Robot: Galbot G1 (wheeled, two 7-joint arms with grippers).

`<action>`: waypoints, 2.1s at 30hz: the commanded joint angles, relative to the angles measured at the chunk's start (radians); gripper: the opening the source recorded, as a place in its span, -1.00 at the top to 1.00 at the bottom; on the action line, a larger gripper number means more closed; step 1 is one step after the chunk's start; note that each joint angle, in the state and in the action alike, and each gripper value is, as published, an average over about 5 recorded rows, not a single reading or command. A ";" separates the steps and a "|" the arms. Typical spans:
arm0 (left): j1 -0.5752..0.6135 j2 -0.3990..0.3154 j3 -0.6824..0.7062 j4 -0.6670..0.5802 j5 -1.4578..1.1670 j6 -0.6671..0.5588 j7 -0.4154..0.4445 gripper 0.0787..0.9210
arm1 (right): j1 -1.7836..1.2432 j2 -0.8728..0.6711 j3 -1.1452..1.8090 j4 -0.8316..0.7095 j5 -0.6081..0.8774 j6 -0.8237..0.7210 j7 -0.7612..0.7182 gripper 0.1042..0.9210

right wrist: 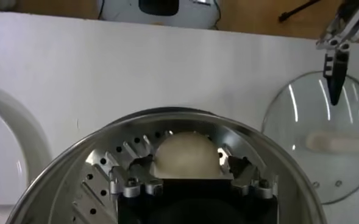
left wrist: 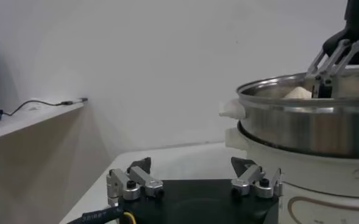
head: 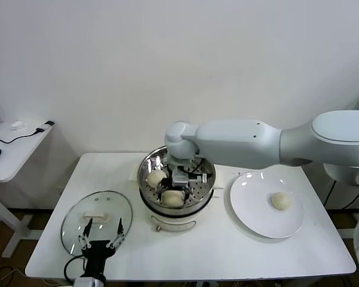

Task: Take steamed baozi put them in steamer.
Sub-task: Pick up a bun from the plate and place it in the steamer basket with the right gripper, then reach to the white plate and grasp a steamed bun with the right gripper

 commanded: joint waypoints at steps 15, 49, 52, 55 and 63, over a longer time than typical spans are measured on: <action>-0.008 0.005 0.011 0.001 0.003 -0.004 0.005 -0.77 | 0.314 -0.451 -0.174 -0.258 0.454 -0.286 -0.184 -0.76; -0.018 -0.007 -0.006 0.032 0.003 0.007 0.008 -0.77 | -0.402 -0.637 0.194 -0.395 0.180 -0.598 0.025 -0.76; -0.016 -0.006 -0.003 0.033 0.005 0.007 0.008 -0.77 | -0.421 -0.623 0.210 -0.409 0.176 -0.608 0.042 -0.76; -0.014 -0.006 -0.001 0.031 0.006 0.006 0.008 -0.77 | -0.435 -0.611 0.220 -0.420 0.173 -0.616 0.057 -0.76; -0.012 -0.004 -0.001 0.029 0.006 0.005 0.007 -0.77 | -0.450 -0.582 0.241 -0.439 0.173 -0.624 0.080 -0.76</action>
